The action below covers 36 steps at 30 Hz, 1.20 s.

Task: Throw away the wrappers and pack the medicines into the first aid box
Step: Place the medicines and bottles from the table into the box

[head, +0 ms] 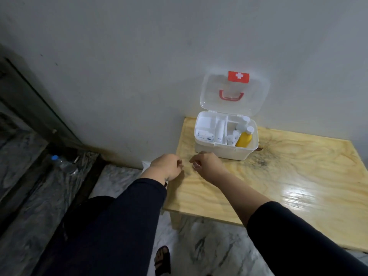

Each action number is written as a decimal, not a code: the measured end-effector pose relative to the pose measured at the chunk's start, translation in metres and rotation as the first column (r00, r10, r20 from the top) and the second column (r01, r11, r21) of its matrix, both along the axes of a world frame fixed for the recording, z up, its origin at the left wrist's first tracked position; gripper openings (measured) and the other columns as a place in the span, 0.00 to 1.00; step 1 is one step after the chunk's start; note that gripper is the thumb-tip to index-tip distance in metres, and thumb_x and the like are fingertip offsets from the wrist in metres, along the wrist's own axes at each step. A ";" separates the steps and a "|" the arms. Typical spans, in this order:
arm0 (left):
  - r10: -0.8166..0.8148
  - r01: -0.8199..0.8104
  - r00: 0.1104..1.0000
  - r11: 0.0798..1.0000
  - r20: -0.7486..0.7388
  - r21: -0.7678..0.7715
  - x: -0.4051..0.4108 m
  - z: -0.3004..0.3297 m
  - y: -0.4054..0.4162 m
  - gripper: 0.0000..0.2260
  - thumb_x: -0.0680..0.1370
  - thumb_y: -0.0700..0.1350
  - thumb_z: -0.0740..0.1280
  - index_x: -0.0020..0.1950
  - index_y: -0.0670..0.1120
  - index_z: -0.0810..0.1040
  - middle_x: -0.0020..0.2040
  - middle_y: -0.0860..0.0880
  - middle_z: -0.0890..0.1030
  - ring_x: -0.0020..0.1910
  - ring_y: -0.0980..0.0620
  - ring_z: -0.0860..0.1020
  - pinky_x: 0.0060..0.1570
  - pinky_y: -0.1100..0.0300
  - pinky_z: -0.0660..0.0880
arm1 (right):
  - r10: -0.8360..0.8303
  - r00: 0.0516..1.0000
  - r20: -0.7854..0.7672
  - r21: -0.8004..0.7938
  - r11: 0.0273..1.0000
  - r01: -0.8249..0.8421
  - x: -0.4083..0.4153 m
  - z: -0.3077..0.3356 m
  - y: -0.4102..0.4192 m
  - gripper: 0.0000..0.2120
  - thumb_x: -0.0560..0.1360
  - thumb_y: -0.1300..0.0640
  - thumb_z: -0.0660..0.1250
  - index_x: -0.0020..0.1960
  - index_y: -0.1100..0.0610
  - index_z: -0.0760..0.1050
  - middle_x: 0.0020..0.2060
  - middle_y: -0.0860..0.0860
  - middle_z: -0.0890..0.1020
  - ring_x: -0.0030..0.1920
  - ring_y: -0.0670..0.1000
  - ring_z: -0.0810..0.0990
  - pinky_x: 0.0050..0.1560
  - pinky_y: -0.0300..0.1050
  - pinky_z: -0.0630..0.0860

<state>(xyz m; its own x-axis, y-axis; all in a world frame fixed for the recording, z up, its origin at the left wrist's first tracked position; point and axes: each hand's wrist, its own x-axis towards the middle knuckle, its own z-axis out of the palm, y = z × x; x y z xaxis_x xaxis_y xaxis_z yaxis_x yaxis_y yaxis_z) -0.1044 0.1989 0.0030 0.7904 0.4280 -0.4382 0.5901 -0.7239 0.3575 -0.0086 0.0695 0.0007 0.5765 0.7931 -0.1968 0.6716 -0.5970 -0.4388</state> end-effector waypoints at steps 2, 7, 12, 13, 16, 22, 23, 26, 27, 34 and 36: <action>-0.013 0.013 1.000 1.000 0.017 0.011 0.010 0.007 0.007 0.16 0.80 0.52 0.60 0.65 0.49 0.75 0.62 0.46 0.79 0.59 0.43 0.78 0.57 0.53 0.75 | 0.009 1.000 -0.003 0.075 0.997 -0.009 0.002 0.023 0.005 0.12 0.75 0.60 0.66 0.57 0.55 0.80 0.49 0.55 0.82 0.46 0.54 0.80 0.48 0.44 0.74; -0.049 0.047 0.996 0.999 0.074 0.026 0.045 0.029 0.013 0.20 0.81 0.51 0.59 0.72 0.46 0.68 0.70 0.47 0.72 0.67 0.44 0.73 0.63 0.50 0.72 | -0.162 0.982 0.098 0.248 0.960 0.133 0.035 0.068 0.020 0.12 0.76 0.59 0.64 0.58 0.54 0.80 0.49 0.55 0.82 0.49 0.54 0.79 0.52 0.47 0.76; -0.001 0.025 0.966 0.996 0.258 -0.088 0.071 0.032 0.018 0.22 0.80 0.51 0.63 0.72 0.47 0.66 0.70 0.44 0.71 0.67 0.42 0.72 0.64 0.49 0.71 | -0.343 0.930 0.134 0.217 0.925 0.310 0.079 0.066 0.040 0.16 0.76 0.60 0.63 0.63 0.55 0.76 0.52 0.57 0.81 0.53 0.58 0.79 0.52 0.46 0.75; -0.009 0.041 0.959 0.993 0.284 -0.106 0.076 0.029 0.019 0.24 0.78 0.53 0.65 0.73 0.48 0.65 0.71 0.45 0.70 0.67 0.43 0.72 0.64 0.49 0.71 | -0.361 0.923 0.136 0.200 0.922 0.331 0.086 0.064 0.046 0.16 0.76 0.60 0.63 0.63 0.55 0.76 0.53 0.56 0.81 0.54 0.58 0.79 0.52 0.46 0.74; -0.030 0.091 0.940 0.982 0.340 -0.165 0.092 0.016 0.024 0.34 0.73 0.57 0.69 0.75 0.52 0.60 0.72 0.49 0.68 0.68 0.46 0.71 0.62 0.51 0.72 | -0.352 0.926 0.138 0.131 0.933 0.335 0.100 0.056 0.063 0.16 0.76 0.59 0.63 0.63 0.54 0.75 0.54 0.55 0.82 0.55 0.58 0.79 0.52 0.46 0.75; -0.030 0.106 0.949 0.968 0.315 -0.228 0.107 0.000 0.030 0.42 0.65 0.63 0.71 0.75 0.53 0.59 0.70 0.52 0.70 0.65 0.49 0.73 0.60 0.49 0.75 | -0.344 0.930 0.132 0.129 0.936 0.328 0.110 0.036 0.084 0.16 0.75 0.64 0.63 0.61 0.57 0.77 0.55 0.56 0.81 0.56 0.57 0.78 0.51 0.45 0.73; -0.030 0.107 0.949 0.967 0.313 -0.232 0.109 -0.001 0.029 0.43 0.64 0.65 0.71 0.74 0.52 0.60 0.69 0.52 0.72 0.64 0.49 0.74 0.59 0.49 0.76 | -0.347 0.930 0.118 0.135 0.934 0.331 0.111 0.034 0.085 0.16 0.75 0.65 0.64 0.61 0.57 0.77 0.55 0.57 0.80 0.55 0.57 0.78 0.50 0.43 0.72; -0.038 0.118 0.947 0.964 0.318 -0.239 0.109 -0.001 0.029 0.44 0.66 0.63 0.73 0.75 0.49 0.58 0.71 0.50 0.70 0.67 0.47 0.72 0.61 0.48 0.75 | -0.396 0.918 0.032 0.211 0.900 0.381 0.112 0.037 0.083 0.16 0.73 0.65 0.68 0.60 0.58 0.79 0.56 0.58 0.76 0.52 0.57 0.79 0.53 0.41 0.72; -0.036 0.115 0.950 0.964 0.309 -0.240 0.109 -0.001 0.029 0.45 0.67 0.62 0.73 0.76 0.49 0.56 0.73 0.49 0.68 0.69 0.46 0.71 0.62 0.47 0.74 | -0.428 0.904 0.004 0.249 0.876 0.414 0.113 0.041 0.081 0.16 0.73 0.64 0.68 0.61 0.59 0.78 0.56 0.58 0.76 0.52 0.57 0.79 0.55 0.39 0.71; -0.008 0.097 0.946 0.961 0.325 -0.258 0.110 -0.003 0.029 0.39 0.69 0.58 0.74 0.73 0.51 0.59 0.66 0.51 0.75 0.63 0.46 0.75 0.57 0.50 0.75 | -0.377 0.916 0.135 0.048 0.926 0.374 0.109 0.058 0.059 0.17 0.77 0.59 0.63 0.65 0.58 0.75 0.56 0.58 0.80 0.58 0.57 0.78 0.59 0.47 0.73; -0.013 0.098 0.946 0.963 0.324 -0.249 0.109 -0.004 0.029 0.40 0.69 0.59 0.74 0.74 0.50 0.57 0.67 0.50 0.74 0.64 0.46 0.74 0.57 0.51 0.74 | -0.379 0.913 0.153 0.003 0.924 0.383 0.107 0.055 0.060 0.15 0.75 0.58 0.65 0.61 0.58 0.77 0.55 0.57 0.82 0.56 0.57 0.79 0.55 0.47 0.76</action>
